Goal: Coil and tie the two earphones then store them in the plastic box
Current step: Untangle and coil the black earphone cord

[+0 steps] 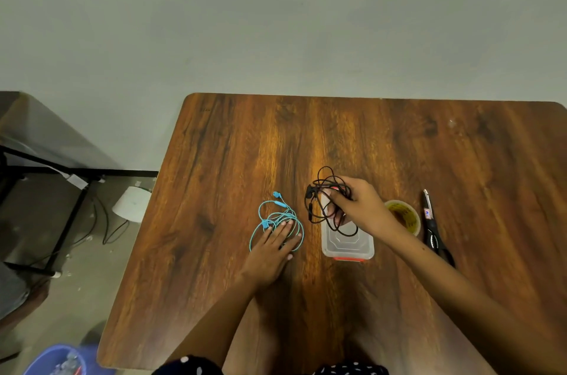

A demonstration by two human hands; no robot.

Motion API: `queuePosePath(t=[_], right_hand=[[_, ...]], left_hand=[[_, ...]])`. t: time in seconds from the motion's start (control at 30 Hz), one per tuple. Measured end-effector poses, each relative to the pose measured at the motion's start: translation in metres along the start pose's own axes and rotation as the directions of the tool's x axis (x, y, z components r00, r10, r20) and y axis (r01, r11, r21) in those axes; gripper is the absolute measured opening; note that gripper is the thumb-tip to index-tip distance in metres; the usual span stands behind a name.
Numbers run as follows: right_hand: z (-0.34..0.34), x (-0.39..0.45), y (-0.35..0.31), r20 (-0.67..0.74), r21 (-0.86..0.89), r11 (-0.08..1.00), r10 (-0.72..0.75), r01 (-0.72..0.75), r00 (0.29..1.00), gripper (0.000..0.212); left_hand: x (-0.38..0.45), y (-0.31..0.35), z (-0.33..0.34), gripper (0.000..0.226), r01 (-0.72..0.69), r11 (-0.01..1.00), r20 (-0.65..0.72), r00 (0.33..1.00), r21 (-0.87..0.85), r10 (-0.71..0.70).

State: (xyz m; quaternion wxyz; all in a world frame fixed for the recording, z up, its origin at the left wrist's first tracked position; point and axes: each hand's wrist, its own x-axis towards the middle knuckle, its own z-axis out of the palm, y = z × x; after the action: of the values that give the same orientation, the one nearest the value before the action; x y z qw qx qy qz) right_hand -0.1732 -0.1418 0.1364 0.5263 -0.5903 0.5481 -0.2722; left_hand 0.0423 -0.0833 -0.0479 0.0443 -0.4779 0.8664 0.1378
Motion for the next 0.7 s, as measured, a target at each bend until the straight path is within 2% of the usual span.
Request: queuePosePath(t=[0.13,0.2,0.33,0.43,0.5,0.53,0.57,0.6,0.63,0.7], right_hand=[[0.001,-0.002,-0.002,0.012,-0.024,1.0,-0.014,0.014,1.0,0.018],[0.002,-0.005,-0.003,0.016,-0.056,0.998,-0.024,0.024,1.0,0.012],[0.006,-0.014,-0.004,0.056,-0.066,0.997,-0.021,0.025,0.998,0.009],[0.009,-0.024,0.0,0.095,-0.086,0.995,-0.043,0.051,0.995,0.008],[0.011,-0.031,0.004,0.1,-0.096,0.994,-0.049,0.058,0.994,0.011],[0.013,-0.034,0.006,0.101,-0.089,0.995,-0.043,0.052,0.994,0.011],[0.015,-0.038,0.009,0.103,-0.074,0.997,-0.031,0.039,0.994,0.011],[0.017,-0.041,0.011,0.109,-0.054,0.998,-0.016,0.022,0.994,0.01],[0.019,-0.044,0.014,0.116,-0.035,0.999,0.006,-0.002,0.993,0.009],[0.024,-0.048,0.016,0.128,0.003,0.999,0.044,-0.045,0.991,0.011]], left_hand=[[0.022,-0.032,-0.021,0.052,0.002,1.0,0.014,1.0,-0.007,-0.002],[0.034,-0.04,-0.034,0.049,0.01,0.998,0.01,1.0,-0.069,-0.009],[0.044,-0.033,-0.054,0.031,0.049,0.99,-0.185,0.98,-0.132,-0.073],[0.031,-0.014,-0.064,0.027,0.071,0.976,-0.378,0.914,-0.205,-0.146],[0.018,-0.005,-0.063,0.021,0.072,0.957,-0.454,0.869,-0.281,-0.199],[0.011,0.0,-0.062,0.022,0.069,0.925,-0.467,0.847,-0.375,-0.253],[0.005,0.006,-0.064,0.026,0.051,0.847,-0.451,0.829,-0.529,-0.332],[-0.003,0.014,-0.069,0.03,0.027,0.702,-0.387,0.819,-0.711,-0.424],[-0.011,0.022,-0.077,0.032,-0.002,0.508,-0.29,0.823,-0.861,-0.489],[-0.025,0.038,-0.088,0.036,-0.014,0.157,-0.09,0.866,-0.988,-0.491]])
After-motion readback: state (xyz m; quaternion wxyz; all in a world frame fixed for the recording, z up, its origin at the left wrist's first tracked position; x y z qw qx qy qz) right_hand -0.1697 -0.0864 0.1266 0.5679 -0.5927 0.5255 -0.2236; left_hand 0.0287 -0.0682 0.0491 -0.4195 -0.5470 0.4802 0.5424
